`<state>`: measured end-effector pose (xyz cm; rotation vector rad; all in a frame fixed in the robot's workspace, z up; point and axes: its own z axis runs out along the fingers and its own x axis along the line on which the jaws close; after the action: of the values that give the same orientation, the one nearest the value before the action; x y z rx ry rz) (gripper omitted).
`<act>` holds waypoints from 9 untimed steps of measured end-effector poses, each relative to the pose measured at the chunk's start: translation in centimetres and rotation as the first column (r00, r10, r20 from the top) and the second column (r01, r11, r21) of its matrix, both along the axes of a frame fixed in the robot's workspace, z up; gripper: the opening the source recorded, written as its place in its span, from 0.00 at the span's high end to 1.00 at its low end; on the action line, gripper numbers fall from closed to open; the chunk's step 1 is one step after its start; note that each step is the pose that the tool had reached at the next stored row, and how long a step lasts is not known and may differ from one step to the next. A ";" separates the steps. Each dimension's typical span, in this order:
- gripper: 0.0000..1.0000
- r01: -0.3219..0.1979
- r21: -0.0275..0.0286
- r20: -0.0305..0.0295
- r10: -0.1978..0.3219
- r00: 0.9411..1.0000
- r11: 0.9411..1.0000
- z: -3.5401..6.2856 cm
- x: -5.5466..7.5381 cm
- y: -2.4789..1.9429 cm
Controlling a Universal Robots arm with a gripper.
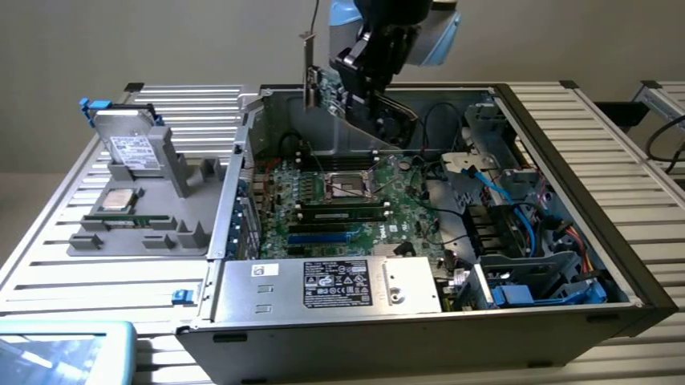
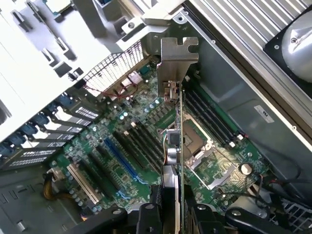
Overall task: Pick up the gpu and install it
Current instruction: 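Insert the gpu into the slot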
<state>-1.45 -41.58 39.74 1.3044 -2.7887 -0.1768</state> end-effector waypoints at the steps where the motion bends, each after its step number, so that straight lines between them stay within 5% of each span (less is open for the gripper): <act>1: 0.72 -0.018 0.000 0.000 0.018 1.000 1.000 -0.01 0.0 0.00; 9: 0.72 -0.164 0.000 0.001 0.164 0.986 0.986 -0.11 0.0 0.00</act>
<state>-1.45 -41.58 39.62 1.5255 -2.6651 -0.1681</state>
